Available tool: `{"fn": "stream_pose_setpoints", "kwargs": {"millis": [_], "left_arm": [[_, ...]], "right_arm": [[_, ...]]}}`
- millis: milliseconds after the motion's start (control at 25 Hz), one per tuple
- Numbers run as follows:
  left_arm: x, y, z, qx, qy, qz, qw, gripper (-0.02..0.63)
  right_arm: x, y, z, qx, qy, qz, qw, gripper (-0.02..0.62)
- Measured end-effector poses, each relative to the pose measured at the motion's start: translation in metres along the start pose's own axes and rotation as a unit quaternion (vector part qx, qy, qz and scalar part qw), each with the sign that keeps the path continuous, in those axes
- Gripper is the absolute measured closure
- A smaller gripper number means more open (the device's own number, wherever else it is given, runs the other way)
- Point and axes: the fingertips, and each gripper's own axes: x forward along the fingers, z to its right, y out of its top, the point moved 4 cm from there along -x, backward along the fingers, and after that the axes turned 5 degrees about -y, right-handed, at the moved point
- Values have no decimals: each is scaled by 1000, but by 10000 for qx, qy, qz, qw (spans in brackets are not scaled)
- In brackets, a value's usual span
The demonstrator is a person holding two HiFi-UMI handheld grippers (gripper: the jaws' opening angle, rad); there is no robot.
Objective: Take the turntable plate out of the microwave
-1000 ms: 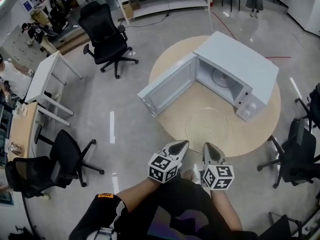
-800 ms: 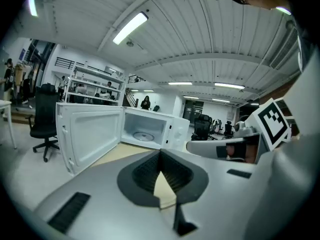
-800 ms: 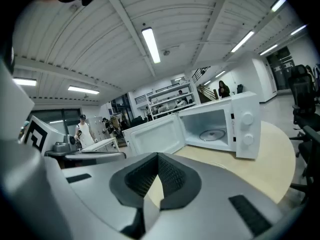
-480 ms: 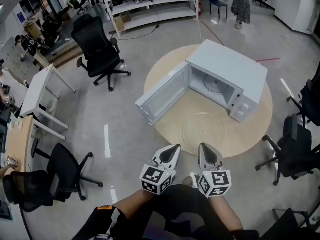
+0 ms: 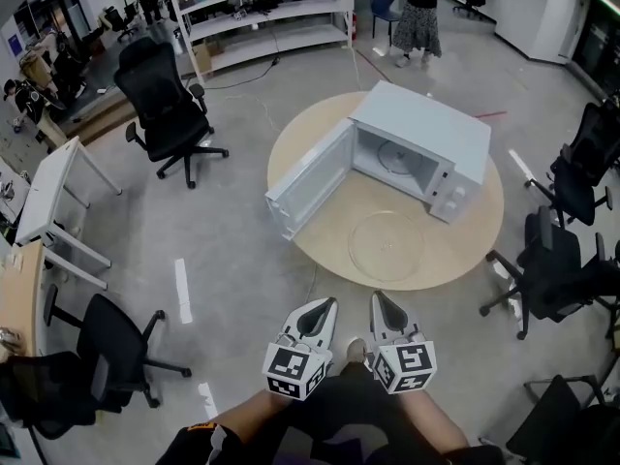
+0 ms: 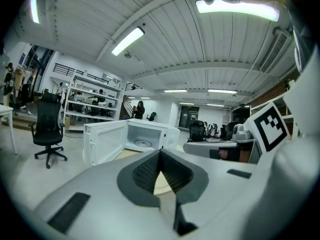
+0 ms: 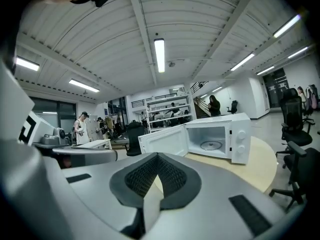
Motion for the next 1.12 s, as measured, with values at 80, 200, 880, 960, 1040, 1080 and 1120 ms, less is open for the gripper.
{"fn": "stream_pose_setpoints", "kwargs": {"millis": [80,200,880,960,1040,1080,1120], "left_arm": [[-15,-4,4,-31,-62,36,10000,560],[-33,-8,8,-66,-136,93,9998,560],[-83,-9,83,120,287,407,9987,560],[-80,-13,110,130,304,438,9985,560],[-79,-18,139,149,322,441,9984,560],[-79,-21,153,152,338,432,9984,560],[-79,-25,167,146,360,416,9984,560]], "right_arm": [[-15,-5,-14,-44,-67,-66,9999,577],[-31,-12,-30,-113,-134,-148,9997,577],[-113,0,-40,-375,329,221,9985,577],[-134,0,-26,-423,363,271,9981,577],[-157,-2,-10,-427,384,284,9979,577],[-169,-5,-3,-417,392,278,9980,577],[-180,-8,5,-403,403,268,9980,577]]}}
